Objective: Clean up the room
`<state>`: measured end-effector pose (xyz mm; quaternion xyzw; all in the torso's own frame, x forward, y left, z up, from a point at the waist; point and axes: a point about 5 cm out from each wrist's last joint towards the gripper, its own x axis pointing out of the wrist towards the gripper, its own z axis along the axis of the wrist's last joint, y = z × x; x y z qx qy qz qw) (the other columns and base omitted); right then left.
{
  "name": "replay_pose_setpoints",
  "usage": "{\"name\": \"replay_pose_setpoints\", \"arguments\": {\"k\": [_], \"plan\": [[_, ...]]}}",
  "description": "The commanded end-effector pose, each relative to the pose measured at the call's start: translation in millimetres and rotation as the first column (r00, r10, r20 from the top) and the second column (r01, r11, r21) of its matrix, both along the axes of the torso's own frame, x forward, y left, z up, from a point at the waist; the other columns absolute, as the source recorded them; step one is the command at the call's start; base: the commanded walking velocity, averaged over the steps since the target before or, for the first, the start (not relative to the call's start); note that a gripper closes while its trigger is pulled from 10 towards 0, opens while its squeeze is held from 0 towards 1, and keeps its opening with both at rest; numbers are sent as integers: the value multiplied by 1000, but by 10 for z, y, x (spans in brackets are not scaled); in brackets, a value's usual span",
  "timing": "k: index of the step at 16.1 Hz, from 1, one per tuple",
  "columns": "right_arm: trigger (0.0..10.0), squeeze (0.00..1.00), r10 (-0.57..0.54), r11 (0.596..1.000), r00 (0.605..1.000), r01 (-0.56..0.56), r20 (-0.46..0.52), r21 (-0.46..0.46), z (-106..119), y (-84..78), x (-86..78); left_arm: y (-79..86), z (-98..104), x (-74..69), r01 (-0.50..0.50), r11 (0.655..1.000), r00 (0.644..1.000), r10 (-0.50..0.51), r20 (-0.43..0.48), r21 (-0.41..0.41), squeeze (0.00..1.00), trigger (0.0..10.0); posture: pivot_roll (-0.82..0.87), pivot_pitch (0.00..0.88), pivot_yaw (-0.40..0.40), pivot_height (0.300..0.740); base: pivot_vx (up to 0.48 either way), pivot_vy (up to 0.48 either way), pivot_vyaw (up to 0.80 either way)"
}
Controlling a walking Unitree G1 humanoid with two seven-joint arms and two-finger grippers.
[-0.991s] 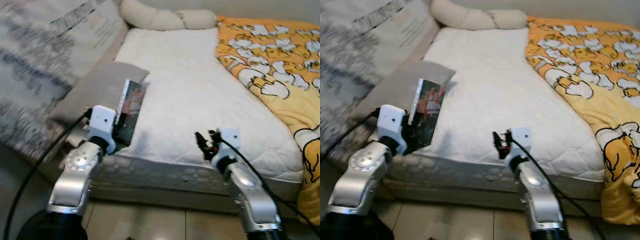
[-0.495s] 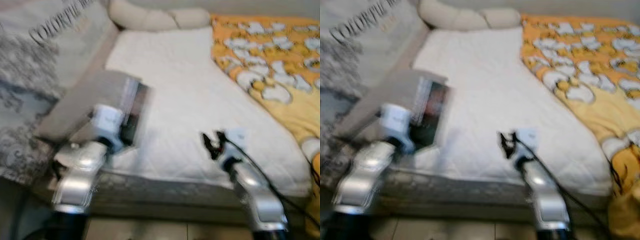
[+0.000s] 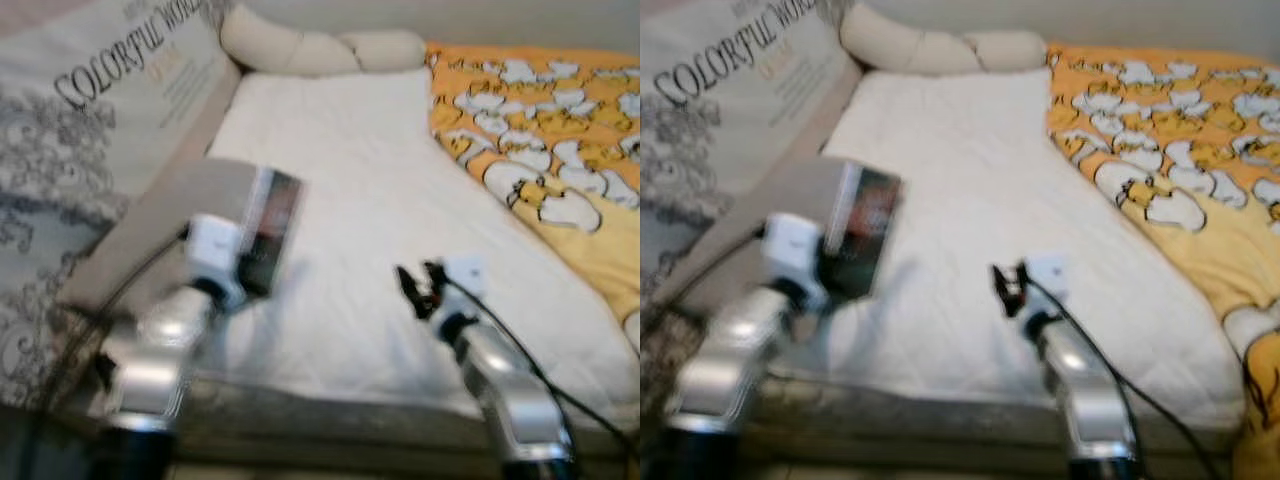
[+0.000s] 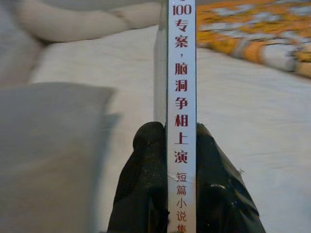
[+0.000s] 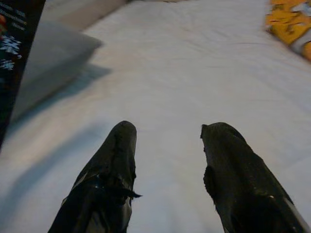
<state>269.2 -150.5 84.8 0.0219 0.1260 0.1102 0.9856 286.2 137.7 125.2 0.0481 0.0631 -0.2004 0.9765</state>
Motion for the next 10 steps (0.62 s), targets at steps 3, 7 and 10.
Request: {"name": "replay_pose_setpoints", "arguments": {"k": [3,7,10], "plan": [[10000,0,11,1000,1000,-11,13,-1,38,37,29,83,119,28,-14,1000,999,13,49,9,0,10000,-11,0,35,740,390,0,-533],[10000,0,48,999,999,-48,3,-8,61,-56,53,24,109,29,44,999,999,-44,25,-11,0,10000,-13,0,37,740,154,0,0],[10000,0,147,988,989,-145,-30,54,111,-175,46,-8,106,72,102,995,994,-102,-35,-10,0,10000,-15,0,41,740,0,0,0]]}}
